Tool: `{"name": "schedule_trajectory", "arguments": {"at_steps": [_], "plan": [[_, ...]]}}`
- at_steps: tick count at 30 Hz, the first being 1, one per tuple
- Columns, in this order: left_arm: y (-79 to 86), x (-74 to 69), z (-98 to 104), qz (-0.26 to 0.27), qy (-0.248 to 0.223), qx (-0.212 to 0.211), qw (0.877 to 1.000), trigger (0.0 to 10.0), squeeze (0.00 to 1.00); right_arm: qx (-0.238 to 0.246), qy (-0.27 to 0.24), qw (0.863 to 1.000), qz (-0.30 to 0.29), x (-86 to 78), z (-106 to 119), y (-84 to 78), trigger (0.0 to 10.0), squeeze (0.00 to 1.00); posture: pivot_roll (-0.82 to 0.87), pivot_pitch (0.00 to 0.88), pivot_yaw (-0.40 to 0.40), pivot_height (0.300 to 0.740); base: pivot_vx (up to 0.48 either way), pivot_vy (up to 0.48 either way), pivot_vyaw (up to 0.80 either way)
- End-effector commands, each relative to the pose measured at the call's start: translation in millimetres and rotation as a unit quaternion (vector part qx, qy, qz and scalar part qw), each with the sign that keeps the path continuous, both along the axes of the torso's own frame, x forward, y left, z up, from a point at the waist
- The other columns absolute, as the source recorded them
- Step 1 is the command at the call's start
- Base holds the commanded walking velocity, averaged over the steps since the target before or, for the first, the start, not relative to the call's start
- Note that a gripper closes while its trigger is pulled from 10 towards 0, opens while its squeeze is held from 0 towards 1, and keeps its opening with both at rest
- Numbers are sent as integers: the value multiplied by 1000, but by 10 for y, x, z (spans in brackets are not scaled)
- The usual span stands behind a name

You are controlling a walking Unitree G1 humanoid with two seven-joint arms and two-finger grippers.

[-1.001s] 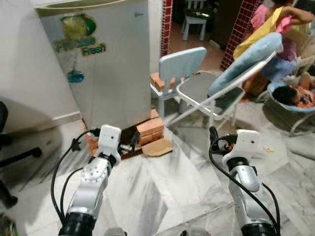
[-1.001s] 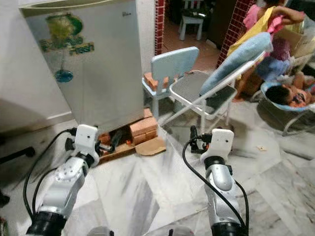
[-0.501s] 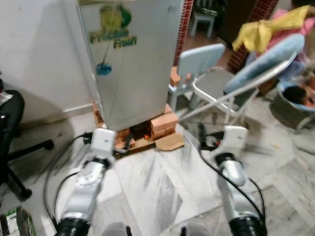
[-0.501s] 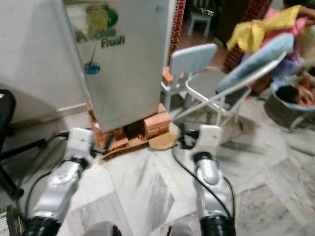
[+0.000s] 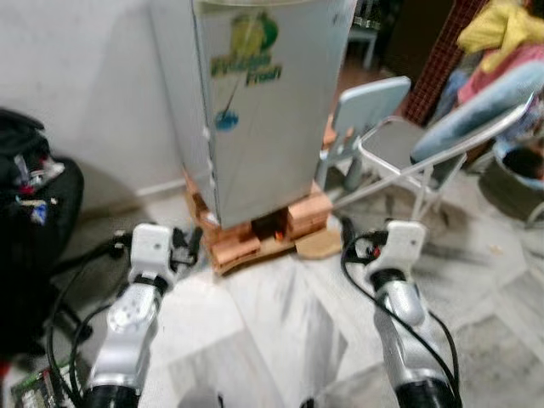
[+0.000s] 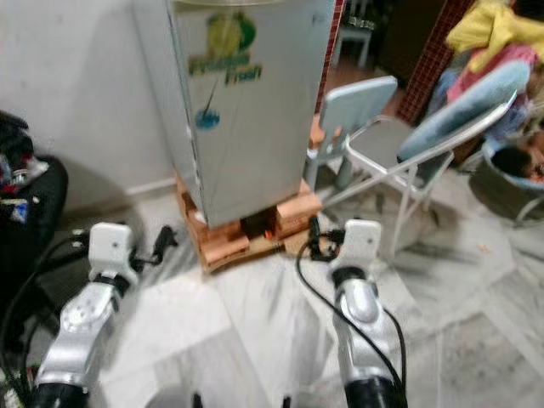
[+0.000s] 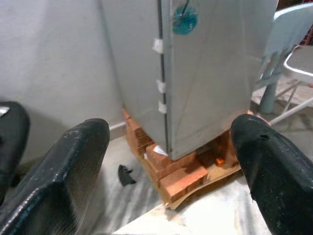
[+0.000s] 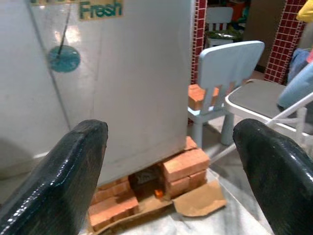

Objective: Restocking fridge

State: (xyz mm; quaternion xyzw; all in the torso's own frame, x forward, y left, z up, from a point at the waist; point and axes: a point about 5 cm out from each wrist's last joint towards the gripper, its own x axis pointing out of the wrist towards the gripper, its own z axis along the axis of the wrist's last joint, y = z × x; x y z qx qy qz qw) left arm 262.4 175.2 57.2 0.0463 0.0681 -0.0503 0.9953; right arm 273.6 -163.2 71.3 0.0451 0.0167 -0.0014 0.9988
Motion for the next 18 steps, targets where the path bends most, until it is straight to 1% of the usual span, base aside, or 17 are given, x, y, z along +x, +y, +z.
{"name": "schedule_trajectory", "arguments": {"at_steps": [1, 3, 10, 16, 18], "plan": [[-87, 15, 37, -17, -10, -3, 1000, 10000, 0, -6, 1, 1000, -18, -11, -4, -108, 10000, 0, 31, 0, -13, 740, 244, 0, 0], [-79, 4, 31, -19, -10, -1, 1000, 10000, 0, -6, 1, 1000, -19, -9, -3, -114, 10000, 0, 31, 0, -13, 740, 334, 120, 0], [-69, 0, 35, -22, -11, -7, 1000, 10000, 0, -6, 1, 1000, -19, -14, -9, -93, 10000, 0, 32, 0, -12, 740, 369, 305, 0], [-97, 0, 10, -27, 4, -18, 999, 10000, 0, -8, 1, 1000, -13, 7, 0, -87, 10000, 0, 35, 0, -14, 740, 381, 291, 0], [-107, -8, 5, -28, 5, -18, 999, 10000, 0, -10, 2, 1000, -13, 7, -3, -97, 10000, 0, 35, 0, -16, 740, 330, 349, -406]]}}
